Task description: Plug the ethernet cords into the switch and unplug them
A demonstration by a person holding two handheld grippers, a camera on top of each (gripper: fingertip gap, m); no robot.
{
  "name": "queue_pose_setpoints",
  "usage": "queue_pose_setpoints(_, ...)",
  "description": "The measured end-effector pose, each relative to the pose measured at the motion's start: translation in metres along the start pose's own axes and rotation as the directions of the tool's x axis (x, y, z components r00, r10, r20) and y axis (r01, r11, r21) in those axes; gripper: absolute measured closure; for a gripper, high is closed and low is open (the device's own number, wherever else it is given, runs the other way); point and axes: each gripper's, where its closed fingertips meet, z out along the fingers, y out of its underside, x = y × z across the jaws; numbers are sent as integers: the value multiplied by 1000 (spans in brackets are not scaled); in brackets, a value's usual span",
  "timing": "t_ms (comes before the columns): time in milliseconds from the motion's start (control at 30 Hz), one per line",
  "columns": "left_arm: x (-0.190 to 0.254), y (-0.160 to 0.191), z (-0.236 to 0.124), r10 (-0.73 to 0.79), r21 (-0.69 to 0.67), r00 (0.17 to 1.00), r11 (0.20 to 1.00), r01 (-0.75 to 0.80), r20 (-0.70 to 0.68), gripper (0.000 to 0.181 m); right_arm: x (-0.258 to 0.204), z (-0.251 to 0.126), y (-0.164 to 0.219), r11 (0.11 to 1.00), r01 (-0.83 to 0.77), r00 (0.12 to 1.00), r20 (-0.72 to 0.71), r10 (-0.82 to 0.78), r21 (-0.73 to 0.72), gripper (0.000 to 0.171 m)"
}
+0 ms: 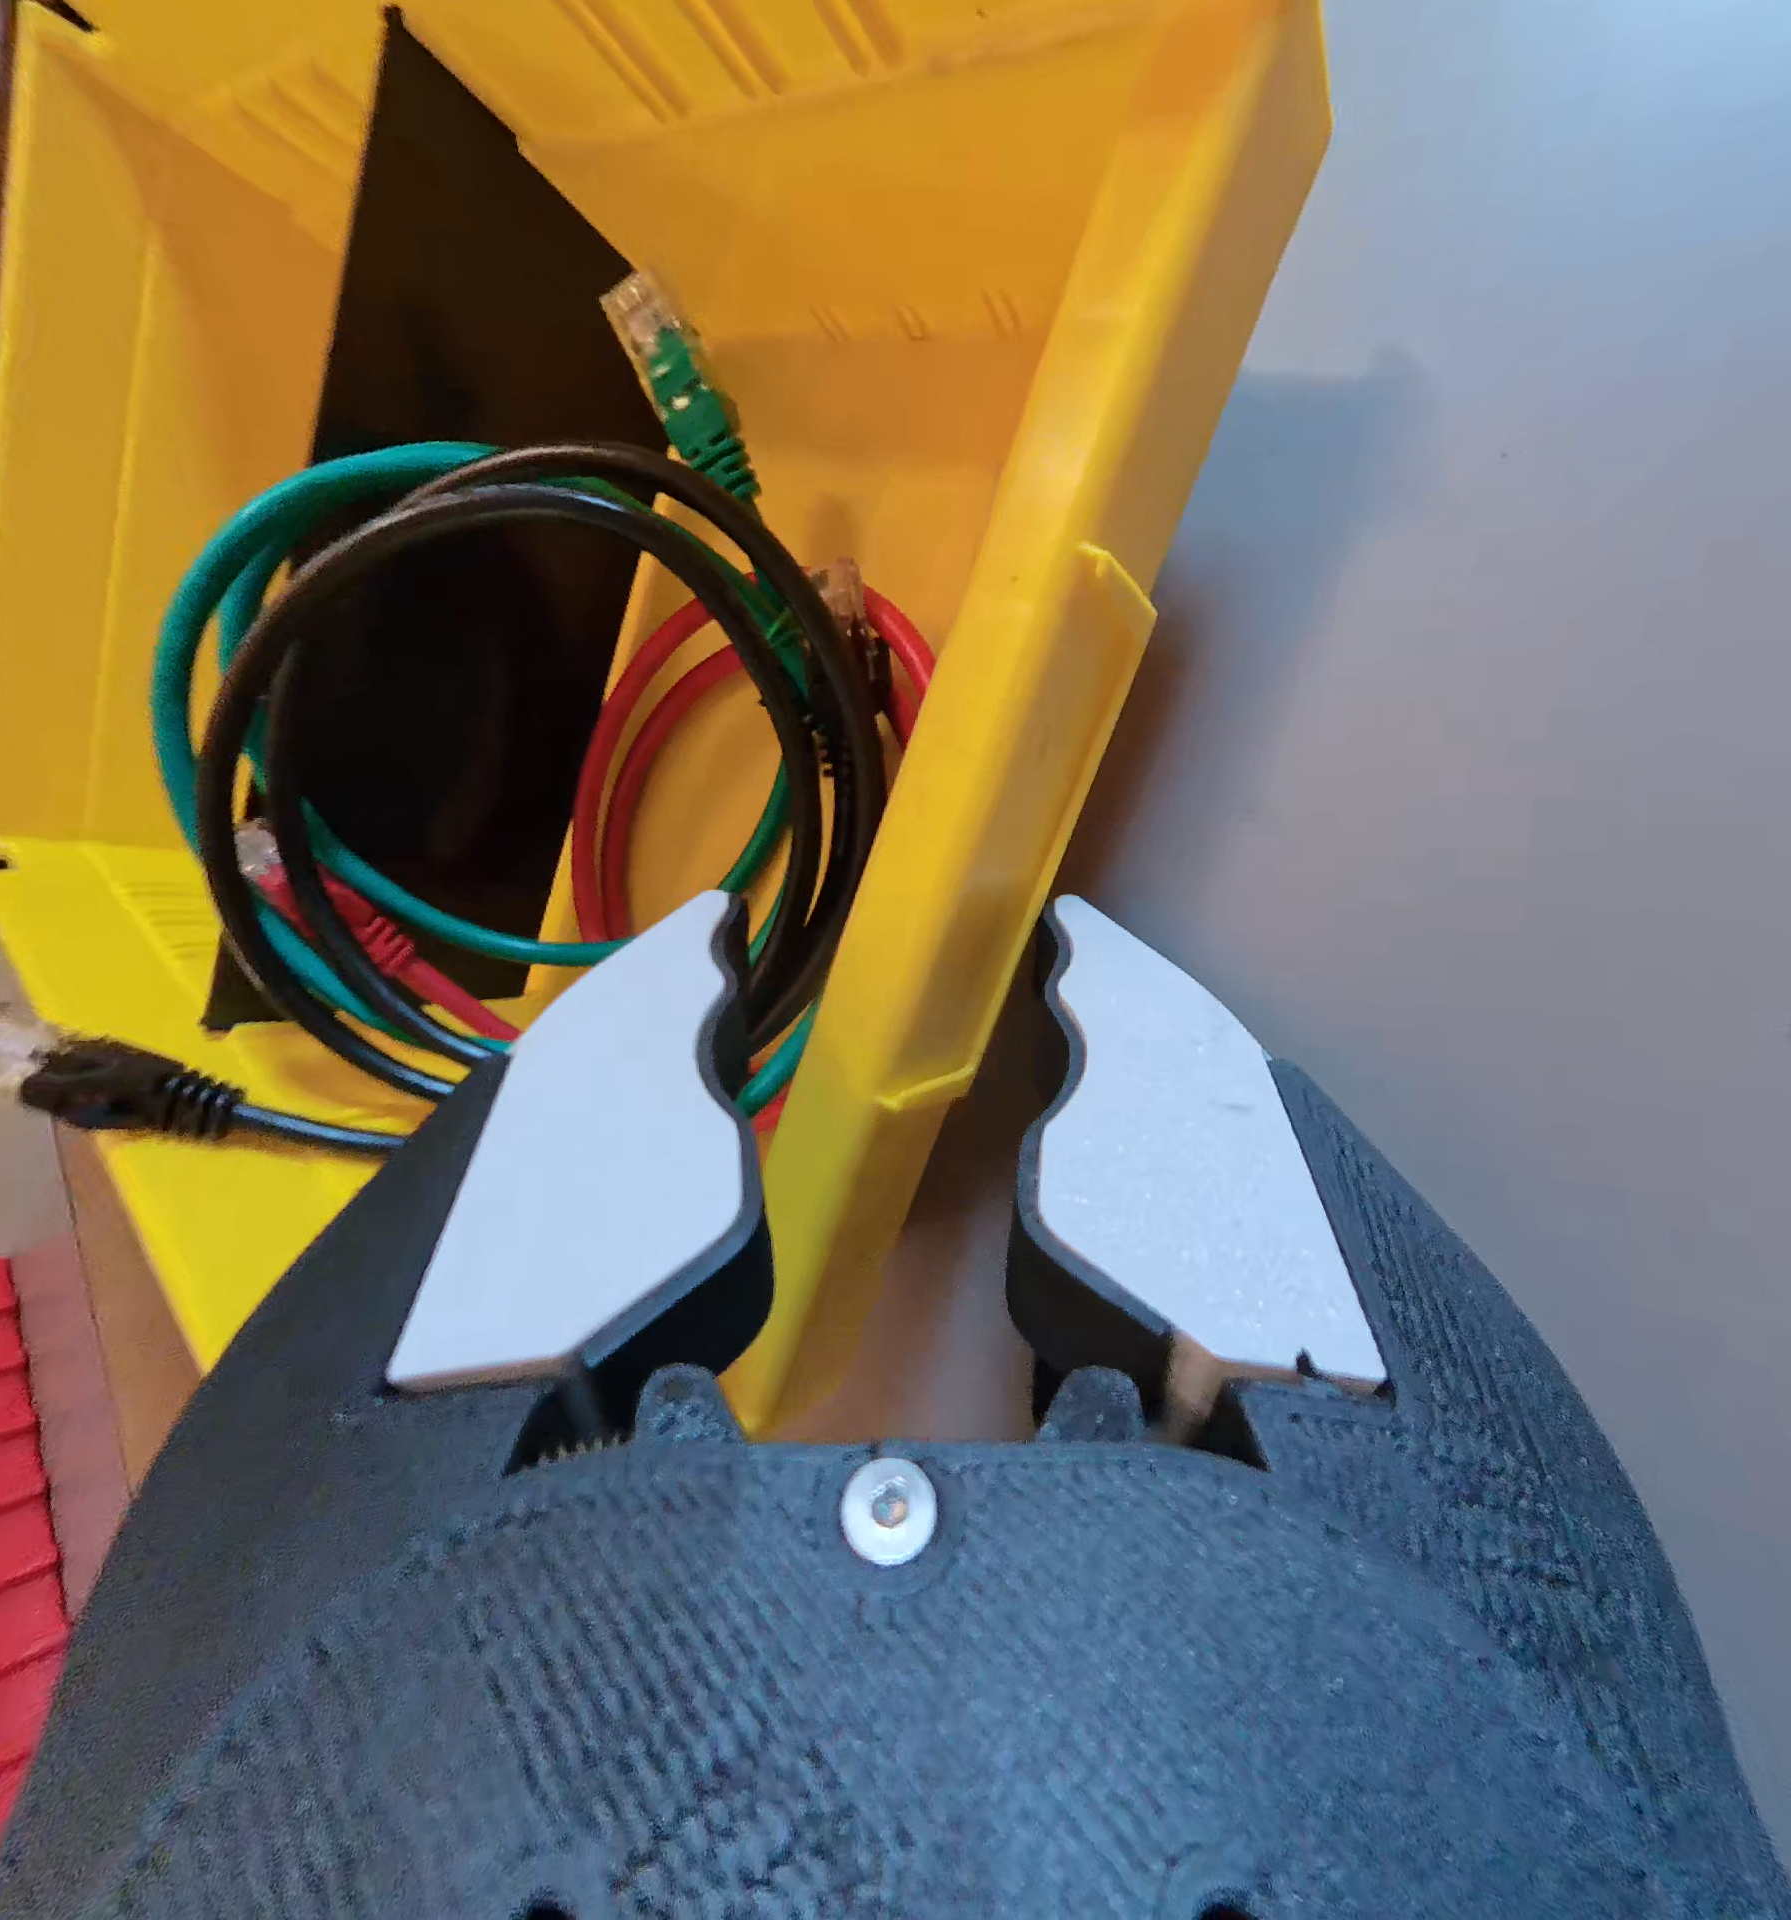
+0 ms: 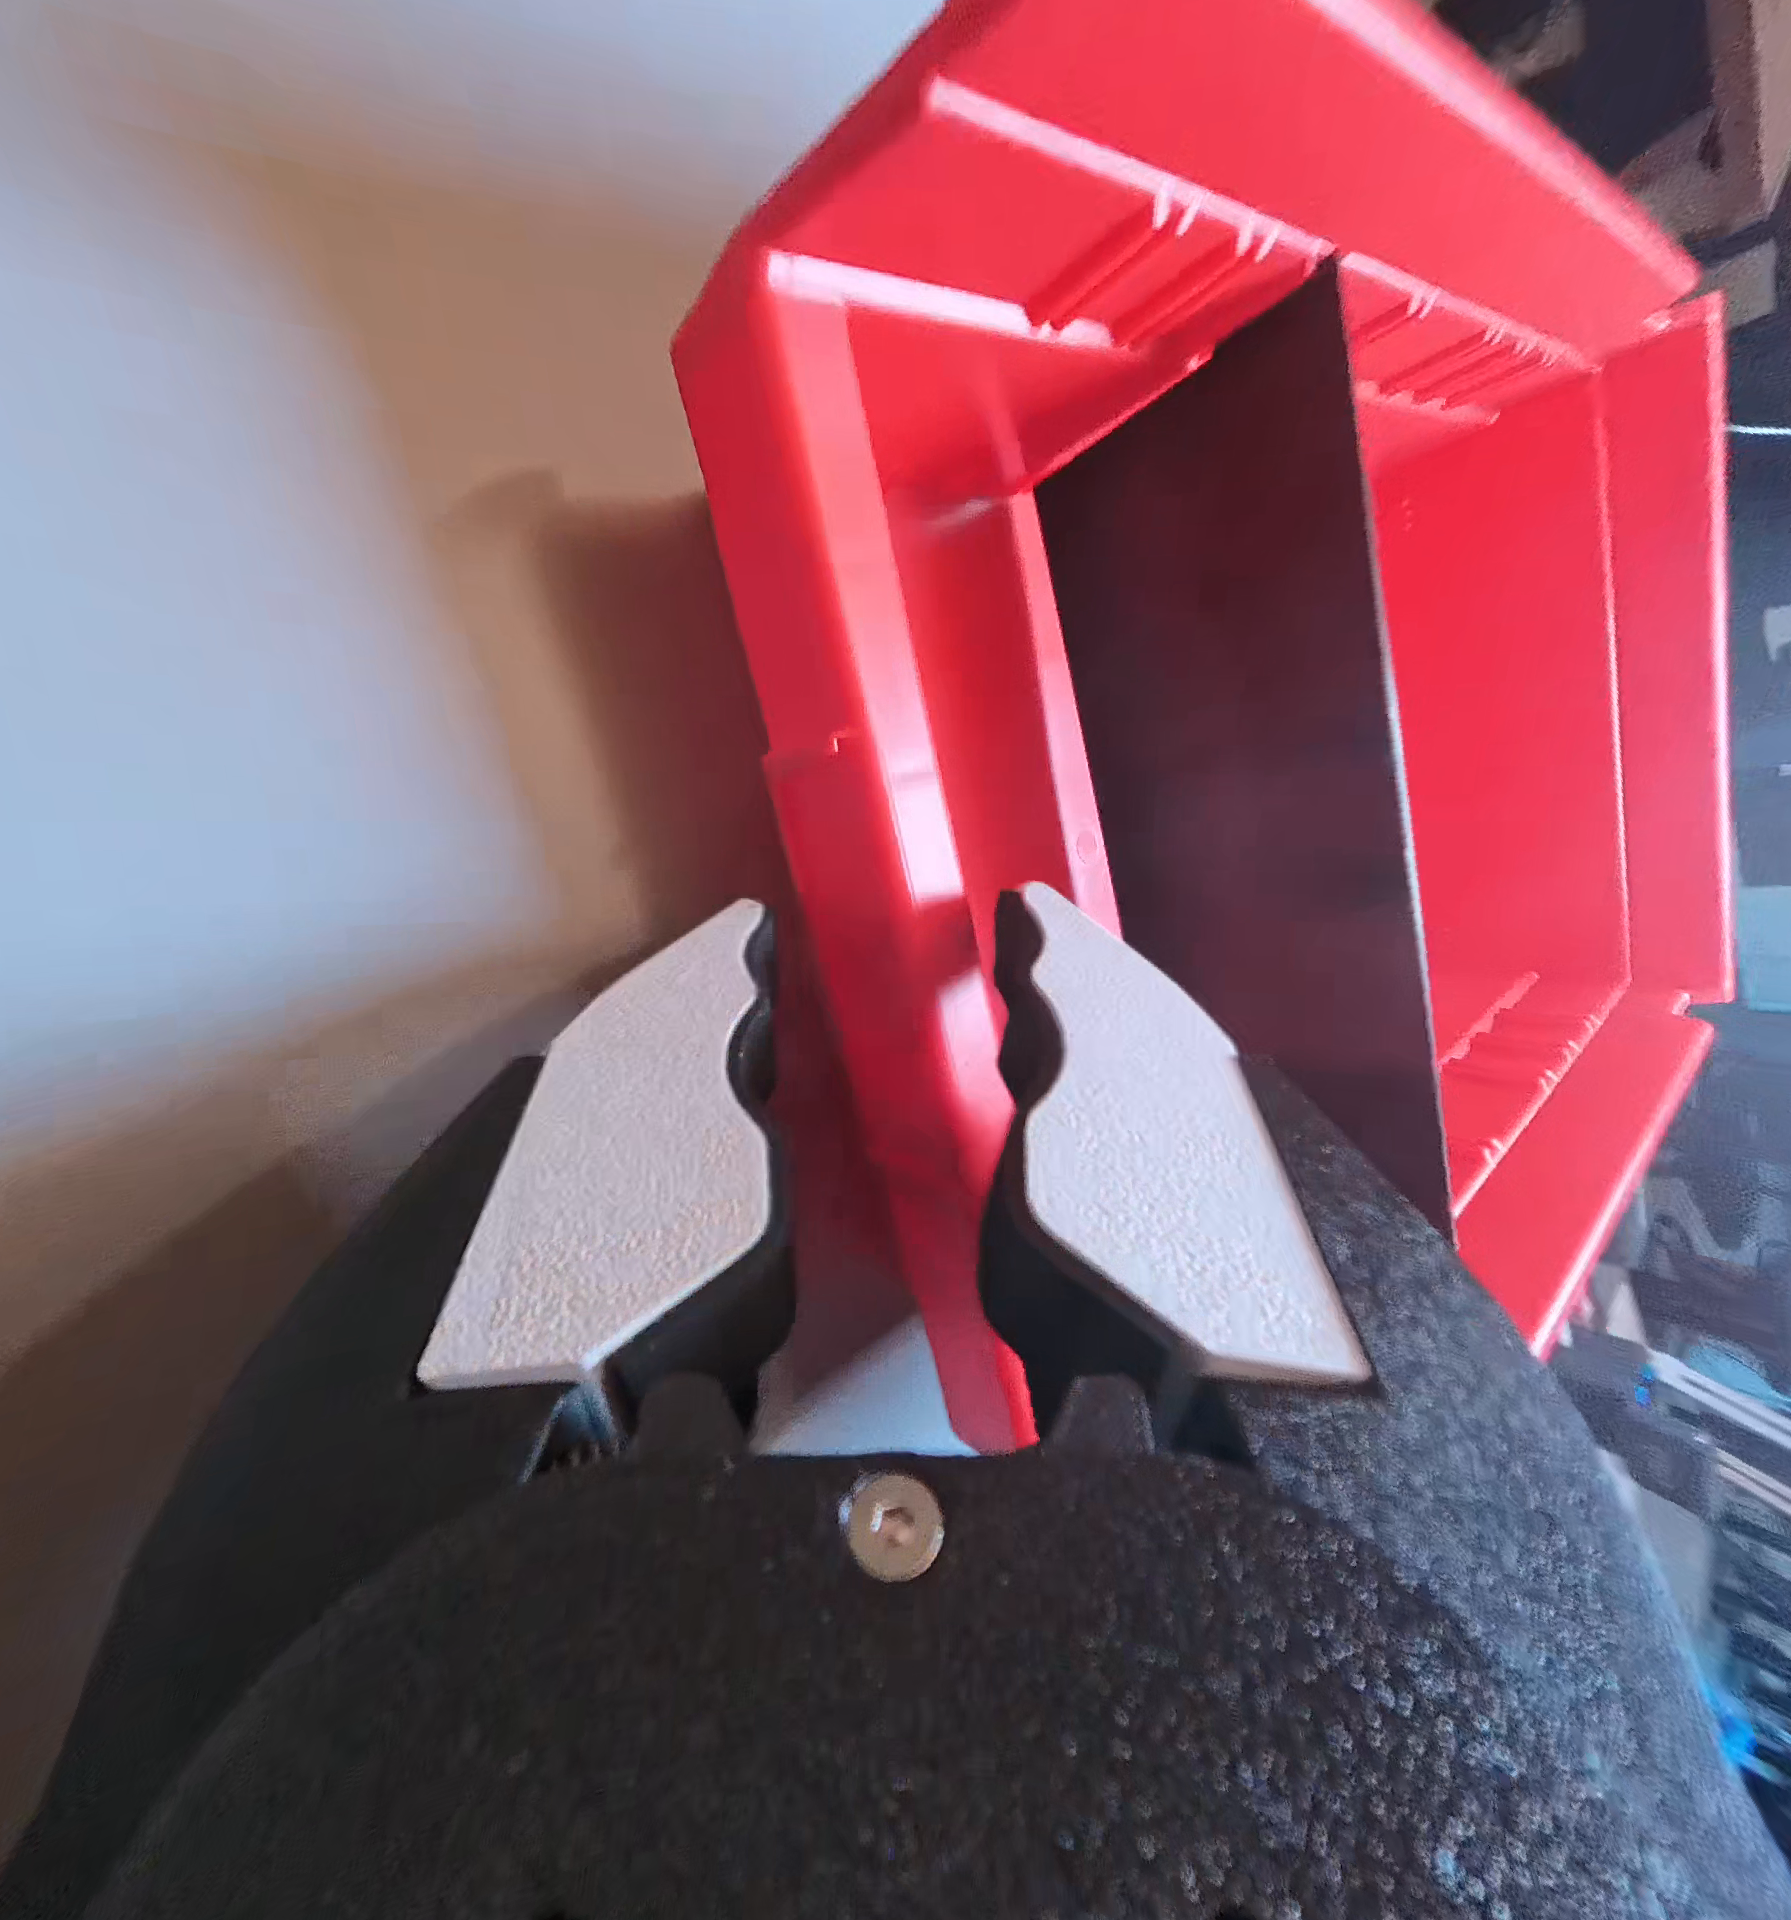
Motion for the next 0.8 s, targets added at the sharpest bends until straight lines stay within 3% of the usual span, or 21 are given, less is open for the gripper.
queue_pose_setpoints(33, 0, -1, -4, -19, 9, 1000, 1000, 18, 9, 130, 0, -7, -4, 999, -25, 1000, -2, 25, 36, 127)
queue_pose_setpoints(167, 7, -25, -34, -110, 154, 994, 982, 109, -1, 137, -2, -54, -24, 955, -179, 984, 26, 178, 236, 120)
queue_pose_setpoints(267, 20, -48, -60, -243, 257, 967, 932, 255, -79, 136, -5, -100, -39, 825, -382, 922, 120, 367, 416, 121)
queue_pose_setpoints(333, 31, -72, -83, -393, 373, 895, 814, 445, -210, 138, -6, -129, -39, 702, -509, 853, 185, 487, 498, 124)
queue_pose_setpoints(433, 46, -102, -126, -539, 486, 742, 562, 670, -399, 141, -5, -163, -24, 575, -599, 768, 199, 608, 557, 128)
queue_pose_setpoints(500, 47, -110, -150, -601, 551, 694, 448, 704, -397, 142, -7, -177, -10, 535, -621, 732, 180, 657, 573, 128)
queue_pose_setpoints(600, 55, -114, -172, -669, 608, 647, 355, 710, -366, 137, -12, -180, 9, 512, -647, 689, 146, 709, 565, 123)
queue_pose_setpoints(700, 77, -113, -172, -708, 608, 600, 302, 734, -373, 130, -22, -161, 22, 492, -653, 666, 127, 735, 576, 120)
queue_pose_setpoints(800, 99, -108, -149, -689, 608, 665, 404, 683, -289, 130, -29, -145, 24, 530, -635, 694, 113, 711, 563, 116)
